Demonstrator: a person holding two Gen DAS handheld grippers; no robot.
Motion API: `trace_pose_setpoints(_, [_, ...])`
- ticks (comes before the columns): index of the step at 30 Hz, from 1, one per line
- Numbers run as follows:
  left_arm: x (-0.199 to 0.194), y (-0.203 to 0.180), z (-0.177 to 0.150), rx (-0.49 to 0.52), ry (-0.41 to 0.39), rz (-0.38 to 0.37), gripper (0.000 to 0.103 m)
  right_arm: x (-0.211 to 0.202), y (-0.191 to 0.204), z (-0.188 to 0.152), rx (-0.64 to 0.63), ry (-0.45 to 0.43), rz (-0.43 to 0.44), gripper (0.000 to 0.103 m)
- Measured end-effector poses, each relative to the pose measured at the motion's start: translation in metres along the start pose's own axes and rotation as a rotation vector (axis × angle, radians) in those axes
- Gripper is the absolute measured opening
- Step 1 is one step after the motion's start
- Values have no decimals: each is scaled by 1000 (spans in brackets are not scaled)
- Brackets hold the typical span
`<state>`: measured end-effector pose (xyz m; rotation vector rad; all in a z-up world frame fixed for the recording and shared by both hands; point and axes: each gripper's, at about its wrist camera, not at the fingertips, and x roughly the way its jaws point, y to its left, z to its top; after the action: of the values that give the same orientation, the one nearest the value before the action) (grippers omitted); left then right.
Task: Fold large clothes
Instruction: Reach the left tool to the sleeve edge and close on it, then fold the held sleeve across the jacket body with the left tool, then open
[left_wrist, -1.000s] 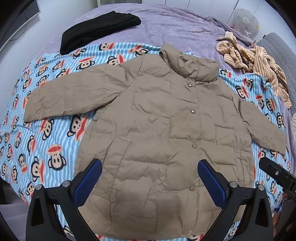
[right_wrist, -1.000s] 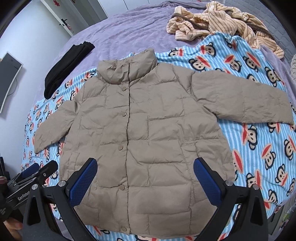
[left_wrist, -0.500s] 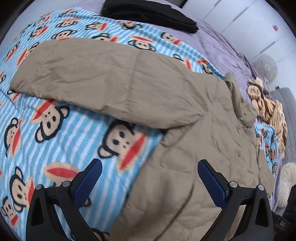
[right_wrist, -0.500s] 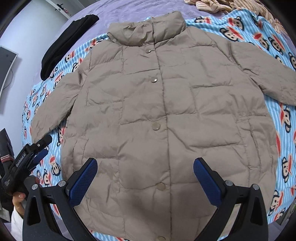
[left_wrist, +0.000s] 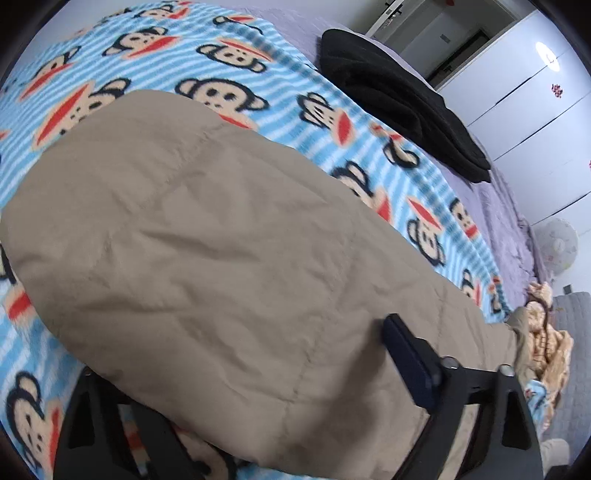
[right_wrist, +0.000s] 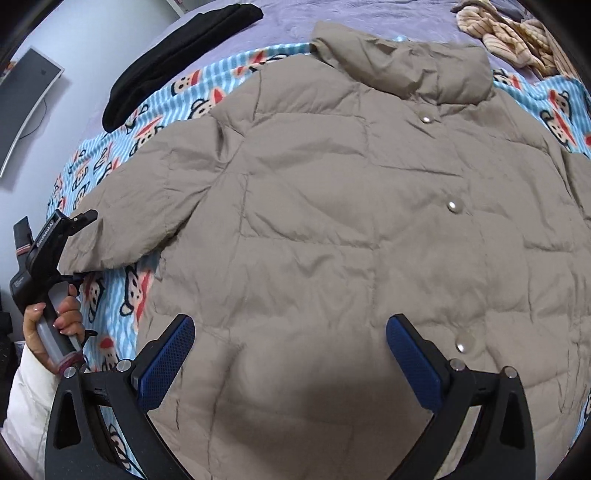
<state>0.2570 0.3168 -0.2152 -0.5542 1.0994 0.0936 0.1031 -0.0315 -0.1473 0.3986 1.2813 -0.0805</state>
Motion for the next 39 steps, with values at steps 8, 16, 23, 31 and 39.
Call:
trace_pose_setpoints(8, [-23,-16,16,116,-87,7,9,23,32,64,36,-71,126,12])
trace_pose_setpoints(16, [-110,-54,0,378,-253,-63,9,73,66,81,73,-16,325,8])
trace_pose_setpoints(23, [-135,-171,-46,638,-274,-209,9,122,55,69,169,73,411,5])
trace_pose_setpoints(31, [-103,-329,-176,918,-164,-340,9,46,-27,55,237,7,459,5])
trace_pose_setpoints(39, [-20,-329,-269,1068,28,-135,11,-15,-155,34,332,-71,228,5])
